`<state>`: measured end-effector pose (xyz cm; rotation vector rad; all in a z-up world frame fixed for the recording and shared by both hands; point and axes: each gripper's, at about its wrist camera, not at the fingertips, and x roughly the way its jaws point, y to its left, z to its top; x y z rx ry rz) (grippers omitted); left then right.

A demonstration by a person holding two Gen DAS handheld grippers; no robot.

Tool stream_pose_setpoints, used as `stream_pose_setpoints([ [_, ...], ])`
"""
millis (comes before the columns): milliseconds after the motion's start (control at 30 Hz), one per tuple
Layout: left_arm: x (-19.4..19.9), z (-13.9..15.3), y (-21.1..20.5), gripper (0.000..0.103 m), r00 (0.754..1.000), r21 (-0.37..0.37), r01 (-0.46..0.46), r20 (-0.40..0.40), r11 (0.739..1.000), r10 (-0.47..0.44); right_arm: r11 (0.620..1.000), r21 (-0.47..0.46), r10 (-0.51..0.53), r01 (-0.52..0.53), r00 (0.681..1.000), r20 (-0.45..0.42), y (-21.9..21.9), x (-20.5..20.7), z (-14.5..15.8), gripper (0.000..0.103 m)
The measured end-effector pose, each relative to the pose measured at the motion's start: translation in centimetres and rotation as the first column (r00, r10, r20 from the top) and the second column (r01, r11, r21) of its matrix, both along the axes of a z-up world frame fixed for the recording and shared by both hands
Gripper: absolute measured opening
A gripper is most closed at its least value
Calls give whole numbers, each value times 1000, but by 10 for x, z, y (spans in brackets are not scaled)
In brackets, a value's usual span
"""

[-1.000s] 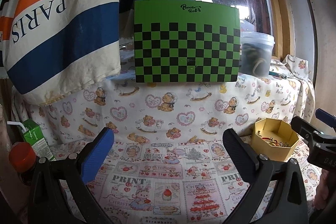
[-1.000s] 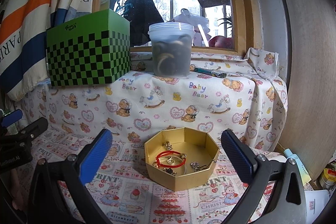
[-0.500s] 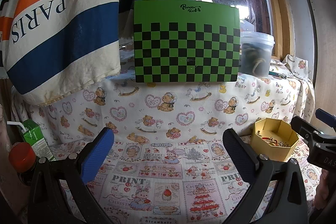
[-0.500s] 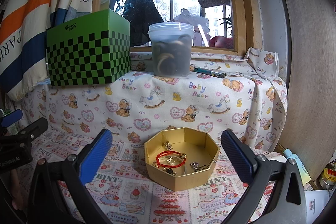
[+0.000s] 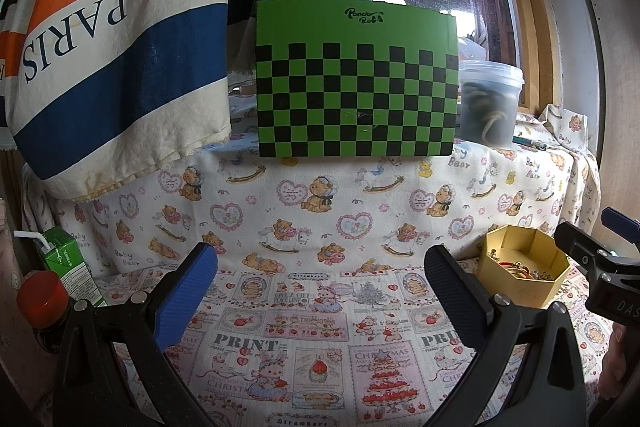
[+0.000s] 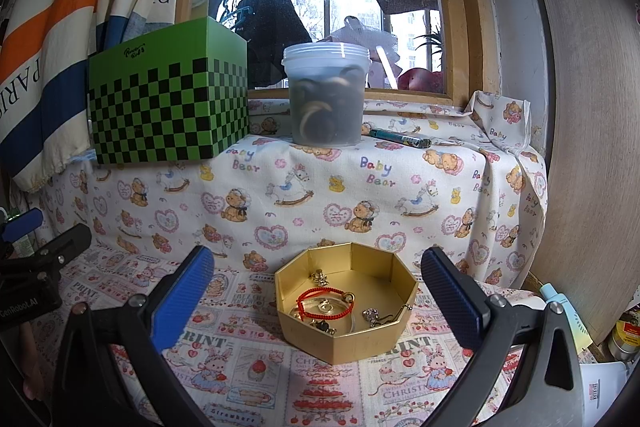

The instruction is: Organize jewelry

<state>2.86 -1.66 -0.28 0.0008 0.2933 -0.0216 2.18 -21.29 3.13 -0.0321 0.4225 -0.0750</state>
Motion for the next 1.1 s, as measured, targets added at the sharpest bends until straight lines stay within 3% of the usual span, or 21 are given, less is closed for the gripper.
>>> stream_pose_setpoints([
  [1100,0,0,1,103,1000,0,-5,-2,1000,5,1000,0,1,-1,1000,0,0,0,0,103],
])
